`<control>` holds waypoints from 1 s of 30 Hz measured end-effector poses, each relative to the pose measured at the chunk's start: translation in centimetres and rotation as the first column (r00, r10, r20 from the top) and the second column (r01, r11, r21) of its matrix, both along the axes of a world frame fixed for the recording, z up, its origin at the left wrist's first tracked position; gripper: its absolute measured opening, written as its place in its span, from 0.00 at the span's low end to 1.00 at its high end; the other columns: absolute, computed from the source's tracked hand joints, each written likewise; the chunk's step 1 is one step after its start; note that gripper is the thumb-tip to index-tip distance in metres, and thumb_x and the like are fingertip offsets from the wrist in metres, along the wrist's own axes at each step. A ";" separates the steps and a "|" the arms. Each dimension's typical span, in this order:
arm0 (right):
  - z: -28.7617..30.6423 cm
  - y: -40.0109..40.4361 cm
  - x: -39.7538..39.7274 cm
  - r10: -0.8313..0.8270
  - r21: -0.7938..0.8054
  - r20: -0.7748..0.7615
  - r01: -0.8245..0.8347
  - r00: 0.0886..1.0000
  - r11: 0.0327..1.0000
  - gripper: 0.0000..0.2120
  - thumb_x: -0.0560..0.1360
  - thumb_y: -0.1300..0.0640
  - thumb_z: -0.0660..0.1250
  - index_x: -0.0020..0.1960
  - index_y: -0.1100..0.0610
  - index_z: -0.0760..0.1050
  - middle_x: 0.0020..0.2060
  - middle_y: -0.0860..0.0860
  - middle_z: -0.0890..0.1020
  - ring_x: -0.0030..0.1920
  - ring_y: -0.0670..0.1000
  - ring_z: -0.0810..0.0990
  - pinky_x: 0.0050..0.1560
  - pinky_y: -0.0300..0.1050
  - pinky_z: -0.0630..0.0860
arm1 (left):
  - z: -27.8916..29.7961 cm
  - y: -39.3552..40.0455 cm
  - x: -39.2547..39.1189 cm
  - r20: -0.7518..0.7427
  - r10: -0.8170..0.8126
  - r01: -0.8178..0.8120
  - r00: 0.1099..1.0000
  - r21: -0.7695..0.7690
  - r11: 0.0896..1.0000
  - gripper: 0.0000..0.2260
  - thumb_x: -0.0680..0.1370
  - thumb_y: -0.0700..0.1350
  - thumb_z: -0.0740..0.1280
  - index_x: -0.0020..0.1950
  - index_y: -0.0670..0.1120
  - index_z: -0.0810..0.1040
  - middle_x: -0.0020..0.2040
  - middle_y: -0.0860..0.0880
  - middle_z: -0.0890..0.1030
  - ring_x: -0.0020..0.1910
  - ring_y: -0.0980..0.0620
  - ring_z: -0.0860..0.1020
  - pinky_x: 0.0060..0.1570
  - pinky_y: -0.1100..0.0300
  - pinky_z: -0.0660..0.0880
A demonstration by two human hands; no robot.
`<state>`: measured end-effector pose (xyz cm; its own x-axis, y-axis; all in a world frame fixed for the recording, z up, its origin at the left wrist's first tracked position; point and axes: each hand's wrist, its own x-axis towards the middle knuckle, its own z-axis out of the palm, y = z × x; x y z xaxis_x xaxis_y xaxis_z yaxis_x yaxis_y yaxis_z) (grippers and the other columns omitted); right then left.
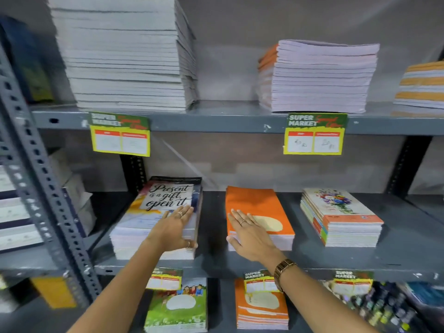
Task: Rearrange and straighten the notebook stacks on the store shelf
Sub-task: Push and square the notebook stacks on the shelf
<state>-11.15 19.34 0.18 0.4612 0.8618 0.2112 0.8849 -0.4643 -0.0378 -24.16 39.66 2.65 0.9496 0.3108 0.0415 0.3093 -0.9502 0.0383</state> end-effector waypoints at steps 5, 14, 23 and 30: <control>0.4 4.8 -3.4 0.091 0.007 -0.018 -0.091 0.996 0.996 0.32 0.79 0.45 0.51 0.77 0.57 0.46 0.78 0.53 0.49 0.78 0.51 0.46 0.76 0.46 0.43 | -0.2 3.4 -4.7 -0.041 0.097 -0.098 0.994 -0.005 0.995 0.45 0.72 0.62 0.66 0.76 0.46 0.43 0.79 0.49 0.46 0.77 0.51 0.46 0.76 0.50 0.46; 1.9 11.0 -6.7 0.147 -0.086 -0.082 -0.154 0.986 0.984 0.34 0.80 0.44 0.52 0.77 0.60 0.44 0.78 0.55 0.46 0.78 0.52 0.44 0.77 0.47 0.44 | -0.3 6.0 -7.6 -0.058 0.174 -0.173 0.983 0.029 0.984 0.33 0.79 0.58 0.55 0.76 0.46 0.42 0.79 0.48 0.46 0.77 0.51 0.45 0.75 0.47 0.43; 1.5 14.0 -8.3 0.062 -0.187 -0.132 -0.086 0.989 0.979 0.35 0.80 0.42 0.50 0.77 0.61 0.42 0.78 0.57 0.45 0.78 0.54 0.44 0.78 0.50 0.43 | -1.8 7.6 -8.7 -0.081 0.148 -0.132 0.986 0.173 0.976 0.26 0.82 0.49 0.47 0.75 0.44 0.38 0.79 0.48 0.44 0.77 0.51 0.44 0.75 0.47 0.41; 0.9 14.9 -8.8 0.006 -0.178 -0.082 -0.021 0.997 0.984 0.32 0.81 0.45 0.49 0.77 0.61 0.45 0.77 0.58 0.50 0.78 0.55 0.48 0.78 0.51 0.47 | -0.9 8.2 -7.9 -0.067 0.072 -0.062 0.995 0.144 0.988 0.30 0.79 0.46 0.52 0.76 0.43 0.39 0.78 0.47 0.44 0.77 0.51 0.43 0.75 0.46 0.39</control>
<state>-19.97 34.26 1.12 0.4587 0.8884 0.0154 0.8884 -0.4582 -0.0271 -32.01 47.81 1.80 0.9290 0.3694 0.0220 0.3693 -0.9216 -0.1196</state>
